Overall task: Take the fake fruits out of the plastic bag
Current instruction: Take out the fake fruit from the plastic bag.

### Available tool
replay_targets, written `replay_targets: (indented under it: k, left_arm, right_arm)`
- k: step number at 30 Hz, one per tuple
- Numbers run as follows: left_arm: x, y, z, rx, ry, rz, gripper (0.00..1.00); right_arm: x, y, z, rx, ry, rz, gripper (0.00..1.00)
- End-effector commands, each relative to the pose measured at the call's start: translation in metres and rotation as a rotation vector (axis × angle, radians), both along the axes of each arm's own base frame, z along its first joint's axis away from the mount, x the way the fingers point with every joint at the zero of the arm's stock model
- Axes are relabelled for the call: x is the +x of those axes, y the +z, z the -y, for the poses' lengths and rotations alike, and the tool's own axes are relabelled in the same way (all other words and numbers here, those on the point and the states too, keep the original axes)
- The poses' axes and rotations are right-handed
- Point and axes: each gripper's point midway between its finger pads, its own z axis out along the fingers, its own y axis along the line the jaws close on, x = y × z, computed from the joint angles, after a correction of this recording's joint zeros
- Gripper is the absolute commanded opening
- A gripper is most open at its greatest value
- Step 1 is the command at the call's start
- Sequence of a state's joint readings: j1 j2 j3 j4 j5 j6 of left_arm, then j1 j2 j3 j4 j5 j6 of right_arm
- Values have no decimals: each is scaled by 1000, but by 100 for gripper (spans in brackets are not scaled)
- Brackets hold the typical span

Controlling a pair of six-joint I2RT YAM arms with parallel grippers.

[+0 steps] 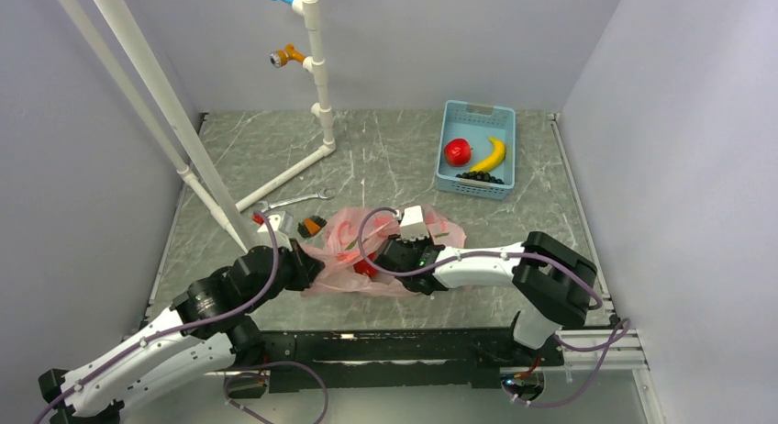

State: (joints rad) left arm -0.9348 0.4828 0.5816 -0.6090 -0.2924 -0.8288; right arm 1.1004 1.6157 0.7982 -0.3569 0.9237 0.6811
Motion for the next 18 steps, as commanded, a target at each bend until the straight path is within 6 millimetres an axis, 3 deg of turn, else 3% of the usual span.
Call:
replay_targets:
  k: [1, 3, 7, 11, 15, 18]
  left_arm:
    - [3, 7, 6, -15, -14, 18, 0]
    - [2, 7, 5, -12, -15, 15, 0]
    - [2, 6, 3, -17, -10, 18, 0]
    - [1, 4, 3, -18, -10, 15, 0]
    - [2, 3, 4, -8, -11, 12, 0]
    - [2, 3, 3, 0, -7, 8, 0]
  right_arm:
    - [9, -4, -12, 70, 29, -27, 85]
    - [8, -7, -10, 67, 29, -41, 94]
    - [6, -13, -16, 79, 61, -72, 96]
    - [-6, -13, -60, 215, 249, -135, 91]
    - [-19, 11, -103, 409, 443, -122, 79]
    - [-20, 43, -113, 502, 507, -54, 81]
